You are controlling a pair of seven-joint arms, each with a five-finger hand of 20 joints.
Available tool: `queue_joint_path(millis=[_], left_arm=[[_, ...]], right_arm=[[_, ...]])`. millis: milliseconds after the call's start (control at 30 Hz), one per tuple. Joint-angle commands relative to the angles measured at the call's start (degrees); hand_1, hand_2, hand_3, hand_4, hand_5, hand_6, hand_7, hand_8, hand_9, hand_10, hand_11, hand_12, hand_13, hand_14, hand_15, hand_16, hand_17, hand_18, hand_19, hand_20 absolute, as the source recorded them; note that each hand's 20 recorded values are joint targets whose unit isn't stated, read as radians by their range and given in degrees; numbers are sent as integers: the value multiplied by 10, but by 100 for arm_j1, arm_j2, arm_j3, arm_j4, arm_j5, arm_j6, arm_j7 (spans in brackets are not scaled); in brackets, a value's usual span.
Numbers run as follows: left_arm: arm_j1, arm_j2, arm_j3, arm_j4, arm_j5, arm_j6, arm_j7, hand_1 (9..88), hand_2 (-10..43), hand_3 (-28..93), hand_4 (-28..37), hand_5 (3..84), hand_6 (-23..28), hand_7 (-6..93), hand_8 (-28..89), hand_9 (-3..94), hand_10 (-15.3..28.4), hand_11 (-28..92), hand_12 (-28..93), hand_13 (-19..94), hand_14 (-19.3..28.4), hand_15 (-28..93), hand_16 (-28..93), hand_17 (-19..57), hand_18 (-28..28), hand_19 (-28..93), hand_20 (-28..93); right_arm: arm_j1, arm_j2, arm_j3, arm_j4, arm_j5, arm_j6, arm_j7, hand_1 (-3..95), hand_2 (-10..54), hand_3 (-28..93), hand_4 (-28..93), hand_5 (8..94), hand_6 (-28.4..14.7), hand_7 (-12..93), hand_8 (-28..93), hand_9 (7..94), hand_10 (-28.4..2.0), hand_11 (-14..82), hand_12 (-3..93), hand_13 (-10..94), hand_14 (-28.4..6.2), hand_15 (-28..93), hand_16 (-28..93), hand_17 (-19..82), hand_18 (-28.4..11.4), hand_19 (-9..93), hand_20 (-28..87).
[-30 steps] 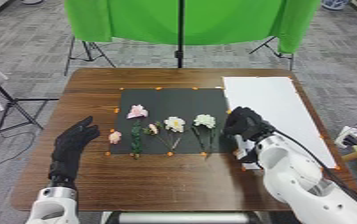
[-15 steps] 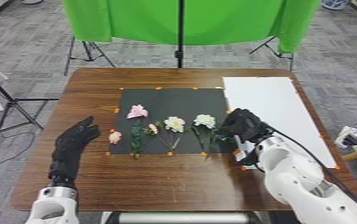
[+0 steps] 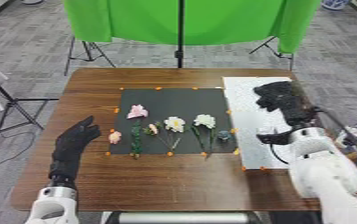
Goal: Arrange flowers
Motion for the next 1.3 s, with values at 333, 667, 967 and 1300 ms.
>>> queue_joint_path(millis=[333, 667, 967, 1300], left_arm=[[-69, 29, 7, -132, 23, -652, 693, 259, -70, 672, -238, 425, 51, 115, -64, 428, 135, 204, 112, 310, 174, 272, -30, 45, 132, 115, 195], [-200, 2, 146, -186, 31, -716, 1024, 246, -75, 690, -253, 441, 44, 111, -64, 435, 132, 191, 110, 313, 166, 231, -19, 61, 112, 57, 188], [-99, -26, 106, -211, -31, -684, 975, 246, -76, 692, -255, 441, 42, 113, -64, 438, 132, 192, 115, 322, 171, 247, -13, 51, 121, 66, 195], [-26, -64, 33, -262, -46, -673, 924, 248, -78, 690, -253, 443, 42, 114, -65, 440, 132, 194, 117, 324, 175, 260, -12, 46, 126, 74, 195]], right_arm=[[-1085, -1368, 607, 381, 2948, -1742, -2845, -18, -23, 777, -206, 305, 15, 57, -76, 319, -124, 12, 95, 199, -95, -2, 129, 88, -112, 15, 202], [-1239, -1442, 594, 328, 2941, -1799, -2744, -20, -11, 770, -208, 314, 5, 56, -73, 335, -132, 25, 93, 229, -117, 32, 125, 113, -136, 40, 208], [-1292, -1451, 594, 308, 2924, -1868, -2692, -5, -11, 771, -203, 324, 1, 60, -74, 348, -132, 28, 97, 241, -125, 46, 123, 124, -141, 49, 213], [-1325, -1509, 659, 285, 2840, -1946, -2561, 2, -14, 775, -195, 334, 0, 62, -74, 361, -133, 32, 101, 258, -135, 61, 124, 133, -145, 53, 217]])
